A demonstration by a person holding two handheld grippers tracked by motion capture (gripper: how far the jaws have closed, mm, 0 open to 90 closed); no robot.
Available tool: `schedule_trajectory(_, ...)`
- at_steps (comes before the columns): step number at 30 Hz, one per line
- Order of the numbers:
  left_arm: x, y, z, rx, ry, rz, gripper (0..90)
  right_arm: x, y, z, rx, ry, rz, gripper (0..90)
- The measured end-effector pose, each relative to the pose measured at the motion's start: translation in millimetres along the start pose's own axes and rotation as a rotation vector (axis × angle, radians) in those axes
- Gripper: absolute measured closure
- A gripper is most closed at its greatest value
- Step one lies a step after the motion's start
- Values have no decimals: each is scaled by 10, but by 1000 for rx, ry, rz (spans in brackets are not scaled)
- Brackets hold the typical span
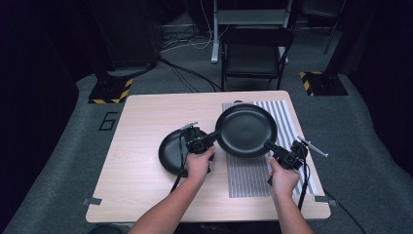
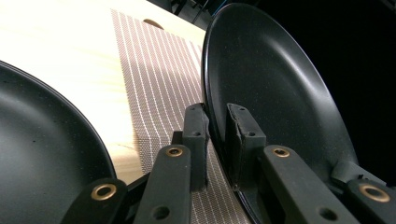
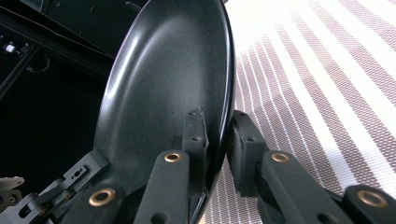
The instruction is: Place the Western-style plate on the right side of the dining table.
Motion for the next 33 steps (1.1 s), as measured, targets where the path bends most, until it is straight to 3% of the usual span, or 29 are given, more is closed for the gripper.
schedule_trajectory(21,-213,278,-60,-22,11,39,785,48,-69,-314,-33,7,-12,778)
schedule_trajectory(33,-385,504,-44,-4,-8,74,786,76,-23,-614,-51,30,3,778)
Point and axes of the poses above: each handheld gripper's, and its own axes: y roughly forward along the jaws, x roughly out of its top, z roughly to its left, the point moved 9 cm from there along y, roughly forward along the jaws, and after that the axes turned 3 degrees about -x, right-handed, at the moved point
